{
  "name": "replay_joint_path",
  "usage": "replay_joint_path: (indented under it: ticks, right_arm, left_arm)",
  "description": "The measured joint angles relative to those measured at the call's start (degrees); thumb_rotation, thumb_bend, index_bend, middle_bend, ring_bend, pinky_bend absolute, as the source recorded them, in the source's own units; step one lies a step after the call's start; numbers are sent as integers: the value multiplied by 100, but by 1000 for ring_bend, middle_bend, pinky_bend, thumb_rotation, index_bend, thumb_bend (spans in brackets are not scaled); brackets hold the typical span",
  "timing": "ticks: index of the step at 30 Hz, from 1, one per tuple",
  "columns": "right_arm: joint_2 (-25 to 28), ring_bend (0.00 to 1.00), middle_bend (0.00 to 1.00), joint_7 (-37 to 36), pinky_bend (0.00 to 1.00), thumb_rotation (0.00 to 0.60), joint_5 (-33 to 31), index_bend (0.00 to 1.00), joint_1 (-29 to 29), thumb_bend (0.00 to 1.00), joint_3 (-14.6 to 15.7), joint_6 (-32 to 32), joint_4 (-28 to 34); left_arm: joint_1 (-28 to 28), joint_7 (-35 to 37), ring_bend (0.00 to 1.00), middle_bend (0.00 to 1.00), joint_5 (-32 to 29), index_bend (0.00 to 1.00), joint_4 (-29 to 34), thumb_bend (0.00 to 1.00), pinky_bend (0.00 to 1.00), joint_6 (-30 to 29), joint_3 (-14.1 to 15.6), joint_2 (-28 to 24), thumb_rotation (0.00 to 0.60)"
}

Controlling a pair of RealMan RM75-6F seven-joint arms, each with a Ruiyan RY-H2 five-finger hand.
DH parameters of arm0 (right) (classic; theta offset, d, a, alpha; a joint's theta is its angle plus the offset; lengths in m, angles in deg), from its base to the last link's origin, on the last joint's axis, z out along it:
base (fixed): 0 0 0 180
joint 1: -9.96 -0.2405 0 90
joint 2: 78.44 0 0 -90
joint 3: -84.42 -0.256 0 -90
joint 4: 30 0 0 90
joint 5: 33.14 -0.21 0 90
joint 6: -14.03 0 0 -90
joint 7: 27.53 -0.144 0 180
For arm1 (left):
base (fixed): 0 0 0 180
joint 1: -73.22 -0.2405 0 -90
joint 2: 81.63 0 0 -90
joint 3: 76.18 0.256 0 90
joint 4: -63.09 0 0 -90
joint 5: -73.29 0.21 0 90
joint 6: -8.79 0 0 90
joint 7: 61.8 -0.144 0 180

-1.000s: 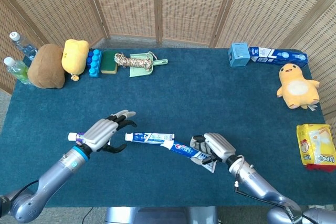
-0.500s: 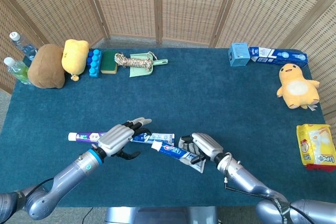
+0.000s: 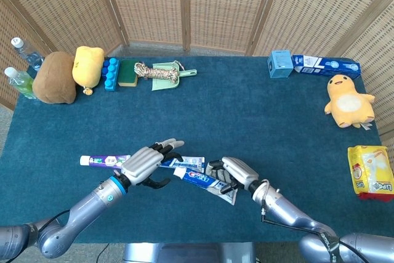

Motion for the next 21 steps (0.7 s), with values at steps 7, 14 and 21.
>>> replay_joint_path:
  ticks: [7,14,21]
  right_arm:
    - [26,680,723,-106,711,600,148,928,-7,471,65,1,24]
    - [24,680,723,-141,711,600,183,928,-35,470,90,16,47]
    - [33,680,724,-193,711,600,202,928,-56,470,105,26,60]
  left_arm:
    - [19,37,7,95,-1,300,-35,322,127,-101,30,93,600]
    - [47,86,9,103,59,316,-74,328,128,-164,55,180,600]
    - [70,132,11,109,101,326,-85,339,128,-209,79,229,600]
